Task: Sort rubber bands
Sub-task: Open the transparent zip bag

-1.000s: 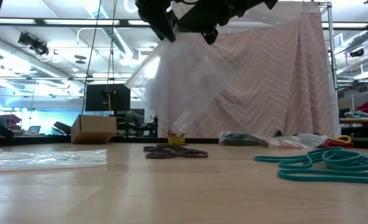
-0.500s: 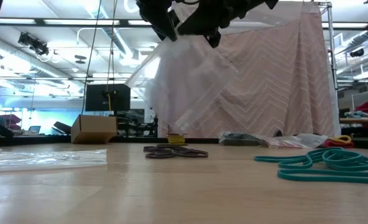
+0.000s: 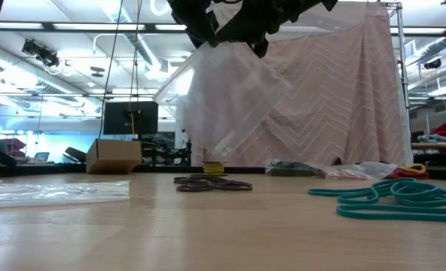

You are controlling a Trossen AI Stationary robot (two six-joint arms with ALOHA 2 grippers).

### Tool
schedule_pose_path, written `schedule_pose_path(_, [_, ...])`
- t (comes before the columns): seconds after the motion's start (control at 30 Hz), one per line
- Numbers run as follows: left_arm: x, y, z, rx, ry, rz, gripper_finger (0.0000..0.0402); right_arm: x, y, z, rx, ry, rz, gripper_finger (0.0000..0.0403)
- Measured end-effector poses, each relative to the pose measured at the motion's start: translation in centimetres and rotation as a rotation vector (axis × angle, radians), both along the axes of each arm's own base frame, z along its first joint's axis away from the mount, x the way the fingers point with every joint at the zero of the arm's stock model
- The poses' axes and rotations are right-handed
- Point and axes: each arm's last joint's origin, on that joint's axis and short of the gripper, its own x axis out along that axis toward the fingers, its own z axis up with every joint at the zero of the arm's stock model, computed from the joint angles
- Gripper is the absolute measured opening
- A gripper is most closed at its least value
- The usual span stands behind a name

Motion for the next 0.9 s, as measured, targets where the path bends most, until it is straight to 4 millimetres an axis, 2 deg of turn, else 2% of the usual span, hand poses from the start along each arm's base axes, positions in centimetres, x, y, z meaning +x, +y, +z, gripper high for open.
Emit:
schedule_pose_path(0.3, [0.0,0.0,0.0,-0.004,0.000,0.015,0.0077,0.0,0.0,0.0,0.019,-0.001,-0.012,0.0000])
schedule_pose_path(0.6, [0.0,0.0,0.0,-0.006,0.008,0.036,0.0033,0.1,0.1,0.1,0.041,-0.009,-0.007,0.0000])
schedule_pose_path(0.77, [0.0,0.0,-0.6,-0.010,0.021,0.037,0.0037,-0.2,0.1,0.5,0.041,-0.024,-0.007,0.0000])
schedule_pose_path(0.9, [-0.2,0.0,-1.5,-0.020,0.062,0.037,0.0041,-0.8,0.1,1.8,0.035,-0.081,-0.010,0.0000])
